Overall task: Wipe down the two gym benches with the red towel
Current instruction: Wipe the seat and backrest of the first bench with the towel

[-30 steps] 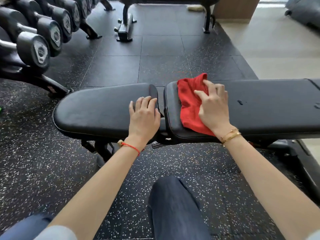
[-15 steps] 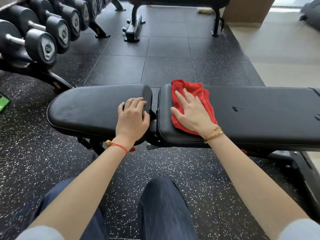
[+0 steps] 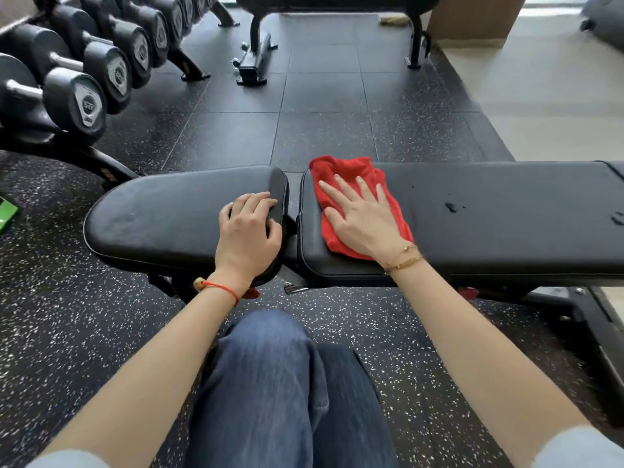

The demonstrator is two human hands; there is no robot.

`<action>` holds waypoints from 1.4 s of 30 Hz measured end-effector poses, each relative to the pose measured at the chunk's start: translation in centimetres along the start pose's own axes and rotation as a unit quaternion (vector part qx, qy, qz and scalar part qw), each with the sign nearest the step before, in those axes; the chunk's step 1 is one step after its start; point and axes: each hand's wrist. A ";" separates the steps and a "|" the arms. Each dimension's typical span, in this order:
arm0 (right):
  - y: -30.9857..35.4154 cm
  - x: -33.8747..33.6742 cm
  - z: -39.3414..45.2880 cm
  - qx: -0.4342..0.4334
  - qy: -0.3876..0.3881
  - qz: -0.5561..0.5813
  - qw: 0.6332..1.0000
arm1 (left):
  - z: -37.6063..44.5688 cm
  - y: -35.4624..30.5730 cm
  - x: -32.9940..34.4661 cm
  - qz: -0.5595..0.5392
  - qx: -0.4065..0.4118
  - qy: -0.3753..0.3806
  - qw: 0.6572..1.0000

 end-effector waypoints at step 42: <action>1.7 -0.1 3.5 -0.018 0.009 0.019 1.000 | -0.3 -0.1 -0.4 -0.003 -0.013 0.023 1.000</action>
Point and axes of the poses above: each hand's wrist, its own z-axis towards the middle knuckle, its own x-axis out of the palm, y = z × x, and after that the axes turned 8 degrees about -z, right-handed
